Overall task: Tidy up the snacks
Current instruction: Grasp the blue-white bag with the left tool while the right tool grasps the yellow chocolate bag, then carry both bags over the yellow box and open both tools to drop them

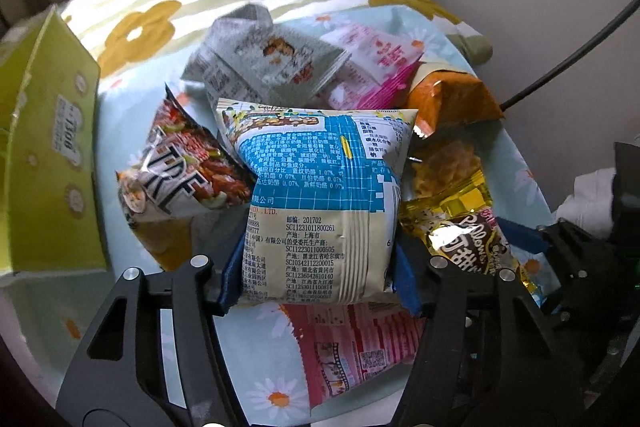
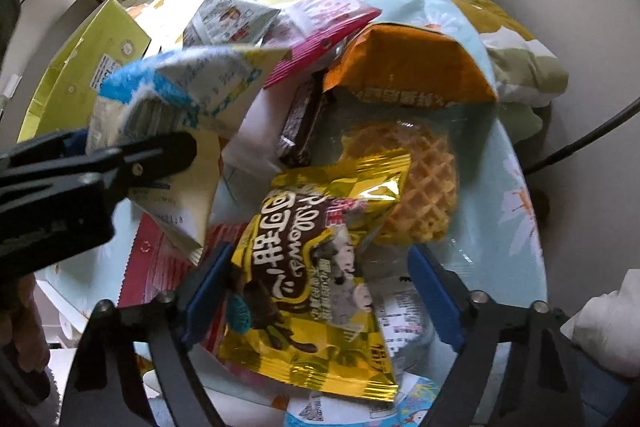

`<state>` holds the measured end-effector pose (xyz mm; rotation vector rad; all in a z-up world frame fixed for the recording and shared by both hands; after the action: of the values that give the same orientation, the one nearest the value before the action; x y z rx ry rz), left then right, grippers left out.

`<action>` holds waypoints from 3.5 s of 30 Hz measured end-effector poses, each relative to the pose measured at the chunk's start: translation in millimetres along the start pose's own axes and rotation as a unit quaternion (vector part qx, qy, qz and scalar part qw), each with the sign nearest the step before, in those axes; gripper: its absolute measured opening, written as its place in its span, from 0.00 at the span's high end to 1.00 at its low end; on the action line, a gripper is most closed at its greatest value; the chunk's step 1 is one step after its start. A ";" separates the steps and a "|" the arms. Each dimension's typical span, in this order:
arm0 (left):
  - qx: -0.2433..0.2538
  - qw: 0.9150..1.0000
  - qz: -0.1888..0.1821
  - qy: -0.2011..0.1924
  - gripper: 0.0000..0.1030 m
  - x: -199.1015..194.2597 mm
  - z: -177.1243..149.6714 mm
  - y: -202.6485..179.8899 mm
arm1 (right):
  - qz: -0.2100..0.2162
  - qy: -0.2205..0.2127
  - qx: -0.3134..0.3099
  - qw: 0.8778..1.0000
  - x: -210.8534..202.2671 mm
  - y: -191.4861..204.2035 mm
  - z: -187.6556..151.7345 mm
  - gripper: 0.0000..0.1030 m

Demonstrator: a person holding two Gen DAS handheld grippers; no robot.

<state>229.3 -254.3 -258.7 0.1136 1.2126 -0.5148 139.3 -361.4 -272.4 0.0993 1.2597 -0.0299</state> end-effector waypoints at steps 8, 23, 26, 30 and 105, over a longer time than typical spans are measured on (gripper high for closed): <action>0.002 1.000 0.020 -0.019 0.44 -19.1 0.0 2.4 | 0.020 -0.001 0.004 1.000 1.7 4.1 -1.5 0.43; -0.022 0.992 0.021 -0.124 0.44 -116.2 11.5 36.1 | 0.012 -0.103 -0.019 0.994 -78.5 30.0 34.3 0.44; -0.031 0.988 0.013 -0.151 0.44 -141.6 14.2 59.3 | 0.015 -0.125 -0.028 0.992 -95.4 50.6 50.9 0.44; -0.031 0.983 0.025 -0.181 0.44 -176.4 14.9 99.5 | 0.020 -0.149 -0.039 0.988 -111.4 88.9 71.3 0.44; -0.110 0.984 0.110 -0.091 0.00 -191.0 -80.4 383.2 | 0.038 -0.093 -0.105 0.989 -39.4 342.6 107.1 0.04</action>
<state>279.2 172.0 -184.3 0.0112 1.0552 -0.1902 255.3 -31.5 -182.5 -0.0362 1.0654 0.1562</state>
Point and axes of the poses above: each gripper's, at about its wrist camera, not at the fingertips, and x roughly the way its jaws point, y to its left, z to its top, the point moved 4 cm from there along x, roughly the way its jaws point, and after that the axes turned 5 degrees about -z, right-handed, at the moved point
